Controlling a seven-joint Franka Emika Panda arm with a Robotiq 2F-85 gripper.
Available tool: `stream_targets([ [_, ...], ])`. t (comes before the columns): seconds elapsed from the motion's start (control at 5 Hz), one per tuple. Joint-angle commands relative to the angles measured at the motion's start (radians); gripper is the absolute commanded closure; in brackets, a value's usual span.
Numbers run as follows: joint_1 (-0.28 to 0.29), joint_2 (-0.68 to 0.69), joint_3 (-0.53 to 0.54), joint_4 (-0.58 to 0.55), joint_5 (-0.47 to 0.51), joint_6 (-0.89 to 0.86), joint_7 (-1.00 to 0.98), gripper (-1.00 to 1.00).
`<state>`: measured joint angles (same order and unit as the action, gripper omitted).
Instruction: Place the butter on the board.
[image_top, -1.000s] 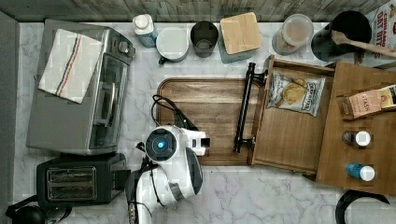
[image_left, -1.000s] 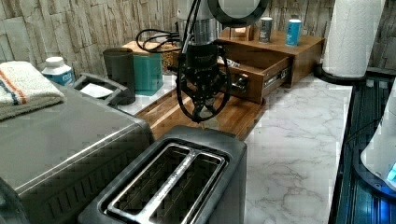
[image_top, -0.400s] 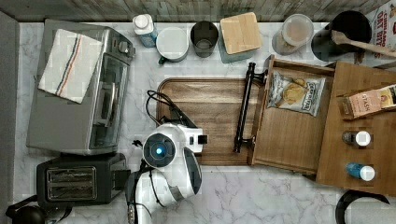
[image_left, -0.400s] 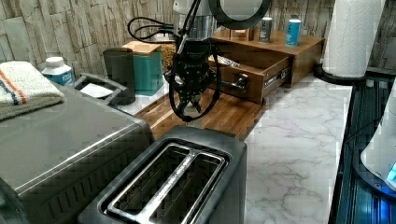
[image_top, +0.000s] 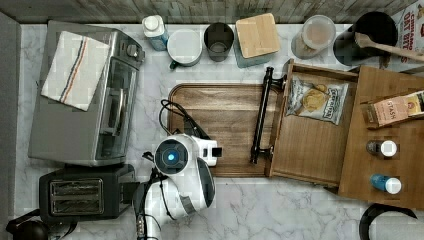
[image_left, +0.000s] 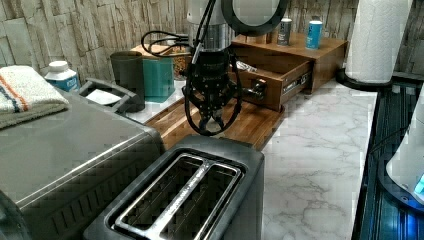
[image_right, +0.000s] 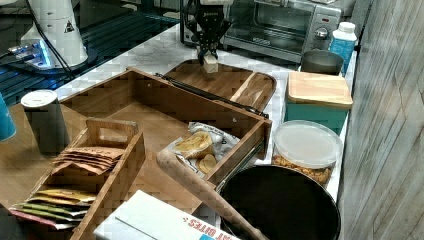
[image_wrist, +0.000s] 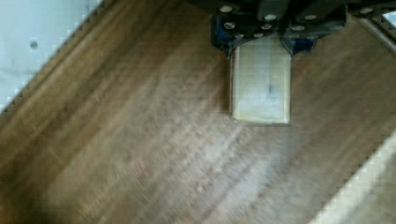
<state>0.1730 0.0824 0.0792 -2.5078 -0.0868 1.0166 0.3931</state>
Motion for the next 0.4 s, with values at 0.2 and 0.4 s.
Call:
stream_targets([
  [0.2,0.008,0.001,-0.002,-0.002,0.001,0.049,0.055,0.78],
  [0.4,0.004,-0.007,0.003,0.002,0.044,0.029,0.036,-1.0],
])
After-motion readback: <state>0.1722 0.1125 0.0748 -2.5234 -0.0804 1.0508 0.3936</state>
